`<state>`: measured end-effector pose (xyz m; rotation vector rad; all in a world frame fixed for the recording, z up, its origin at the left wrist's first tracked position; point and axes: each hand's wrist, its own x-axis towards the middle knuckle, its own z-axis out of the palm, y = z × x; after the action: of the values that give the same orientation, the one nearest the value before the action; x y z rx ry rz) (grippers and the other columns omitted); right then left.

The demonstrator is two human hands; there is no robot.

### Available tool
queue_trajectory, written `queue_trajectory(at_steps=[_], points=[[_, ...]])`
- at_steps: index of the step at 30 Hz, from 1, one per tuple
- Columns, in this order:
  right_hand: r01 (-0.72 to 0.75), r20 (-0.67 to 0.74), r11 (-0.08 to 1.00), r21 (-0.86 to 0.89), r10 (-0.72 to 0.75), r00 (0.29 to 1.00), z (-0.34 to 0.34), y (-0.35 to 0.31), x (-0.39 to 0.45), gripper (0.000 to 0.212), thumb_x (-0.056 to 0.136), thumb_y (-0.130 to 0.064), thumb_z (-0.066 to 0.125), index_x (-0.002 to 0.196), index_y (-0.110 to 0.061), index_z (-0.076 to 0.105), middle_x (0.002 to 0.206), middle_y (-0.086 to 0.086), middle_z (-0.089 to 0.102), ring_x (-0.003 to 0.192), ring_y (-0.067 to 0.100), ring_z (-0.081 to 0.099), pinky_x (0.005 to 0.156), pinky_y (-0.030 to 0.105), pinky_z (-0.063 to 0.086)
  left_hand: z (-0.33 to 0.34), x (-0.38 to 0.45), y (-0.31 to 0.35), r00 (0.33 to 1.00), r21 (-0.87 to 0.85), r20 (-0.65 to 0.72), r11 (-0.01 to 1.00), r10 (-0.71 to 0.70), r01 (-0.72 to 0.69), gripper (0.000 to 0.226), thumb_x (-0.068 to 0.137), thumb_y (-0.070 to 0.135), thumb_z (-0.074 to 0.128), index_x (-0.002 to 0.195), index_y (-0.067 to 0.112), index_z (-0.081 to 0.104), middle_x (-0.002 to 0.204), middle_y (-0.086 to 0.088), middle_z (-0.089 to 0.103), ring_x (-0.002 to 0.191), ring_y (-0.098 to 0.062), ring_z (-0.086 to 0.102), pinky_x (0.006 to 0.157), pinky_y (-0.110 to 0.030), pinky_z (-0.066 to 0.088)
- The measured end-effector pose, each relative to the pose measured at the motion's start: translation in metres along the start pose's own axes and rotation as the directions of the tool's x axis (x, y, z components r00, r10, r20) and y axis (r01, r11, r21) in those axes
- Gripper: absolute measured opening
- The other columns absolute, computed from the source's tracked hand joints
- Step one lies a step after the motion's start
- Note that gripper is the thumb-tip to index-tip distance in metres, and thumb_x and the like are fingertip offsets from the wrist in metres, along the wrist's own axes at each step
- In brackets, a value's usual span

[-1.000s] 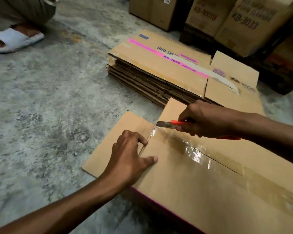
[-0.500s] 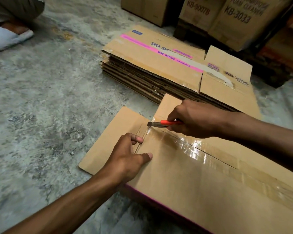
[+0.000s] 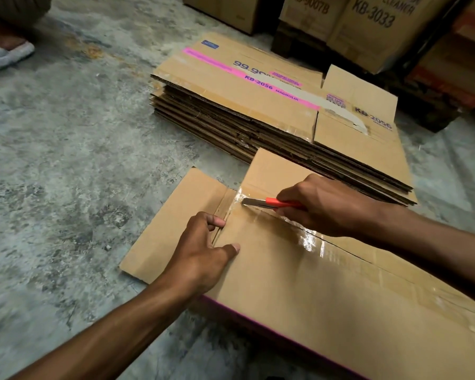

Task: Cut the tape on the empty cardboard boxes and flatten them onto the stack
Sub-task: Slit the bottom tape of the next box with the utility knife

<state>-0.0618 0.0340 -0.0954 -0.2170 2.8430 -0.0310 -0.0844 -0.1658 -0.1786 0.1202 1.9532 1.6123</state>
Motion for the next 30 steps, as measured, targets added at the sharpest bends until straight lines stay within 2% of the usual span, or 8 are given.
queue_trajectory(at_steps=[4,10,14,17,21,24,26,30], points=[[-0.018,-0.02,1.0,0.011,0.018,1.0,0.007,0.006,-0.012,0.02,0.094,-0.031,0.051,0.094,-0.018,0.065,0.069,-0.001,0.061,0.055,0.018,0.053,0.05,0.039,0.046,-0.001,0.0,-0.001,1.0,0.033,0.007,0.999,0.006,-0.007,0.032,0.08,0.013,0.071,0.096,0.027,0.048,0.114,0.005,0.053,0.108,-0.023,0.056,0.095,-0.048,0.047],[-0.013,-0.023,1.0,-0.011,0.013,1.0,0.01,0.012,-0.026,0.021,0.095,-0.033,0.049,0.097,-0.019,0.065,0.072,0.0,0.063,0.057,0.019,0.055,0.05,0.035,0.044,0.0,0.001,-0.003,1.0,0.12,0.006,0.993,0.017,-0.017,0.032,0.08,0.021,0.071,0.099,0.031,0.047,0.111,0.007,0.053,0.105,-0.02,0.054,0.094,-0.047,0.047],[-0.024,-0.016,0.999,-0.048,0.023,1.0,0.012,0.015,-0.038,0.023,0.096,-0.033,0.047,0.101,-0.019,0.064,0.076,0.0,0.064,0.06,0.02,0.057,0.052,0.035,0.047,0.002,0.0,-0.004,0.999,0.186,0.011,0.982,0.041,-0.042,0.03,0.08,0.026,0.07,0.094,0.033,0.045,0.117,0.006,0.051,0.108,-0.025,0.052,0.094,-0.048,0.046],[-0.04,0.005,0.995,-0.089,0.041,0.999,0.013,0.019,-0.051,0.022,0.096,-0.033,0.046,0.102,-0.021,0.063,0.077,-0.003,0.062,0.06,0.016,0.055,0.048,0.025,0.037,0.004,-0.003,-0.004,0.997,0.229,0.017,0.97,0.075,-0.077,0.029,0.082,0.026,0.068,0.095,0.033,0.043,0.121,0.007,0.047,0.115,-0.027,0.047,0.097,-0.048,0.043],[-0.07,-0.007,0.984,-0.162,0.07,0.998,0.01,0.023,-0.066,0.022,0.097,-0.037,0.043,0.102,-0.025,0.061,0.074,-0.007,0.058,0.06,0.017,0.053,0.044,0.019,0.023,0.006,-0.004,-0.003,0.987,0.319,0.012,0.935,0.158,-0.154,0.03,0.086,0.023,0.064,0.103,0.027,0.04,0.115,0.008,0.044,0.116,-0.02,0.045,0.103,-0.042,0.036],[-0.075,-0.028,0.984,-0.164,0.072,0.997,0.009,0.018,-0.061,0.022,0.097,-0.034,0.043,0.1,-0.023,0.062,0.075,-0.007,0.054,0.056,0.012,0.045,0.045,0.018,0.021,0.005,-0.006,0.0,0.983,0.303,0.027,0.936,0.181,-0.18,0.029,0.089,0.021,0.06,0.108,0.025,0.038,0.112,0.007,0.049,0.108,-0.016,0.05,0.086,-0.029,0.041],[-0.078,-0.065,0.989,-0.124,0.07,0.995,0.01,0.013,-0.049,0.022,0.097,-0.032,0.045,0.097,-0.019,0.063,0.075,-0.004,0.055,0.053,0.01,0.041,0.046,0.019,0.022,-0.003,-0.003,0.005,0.978,0.314,0.005,0.928,0.21,-0.201,0.032,0.091,0.015,0.057,0.116,0.021,0.038,0.112,0.005,0.05,0.104,-0.013,0.05,0.08,-0.022,0.036],[-0.088,-0.117,0.99,-0.11,0.075,0.99,0.003,-0.003,-0.003,0.021,0.095,-0.027,0.048,0.096,-0.014,0.065,0.079,0.004,0.063,0.062,0.023,0.052,0.048,0.028,0.03,-0.027,0.022,0.015,0.949,0.603,-0.063,0.77,0.308,-0.21,0.04,0.092,0.013,0.049,0.131,0.017,0.038,0.135,-0.005,0.047,0.123,-0.025,0.044,0.1,-0.038,0.035]])
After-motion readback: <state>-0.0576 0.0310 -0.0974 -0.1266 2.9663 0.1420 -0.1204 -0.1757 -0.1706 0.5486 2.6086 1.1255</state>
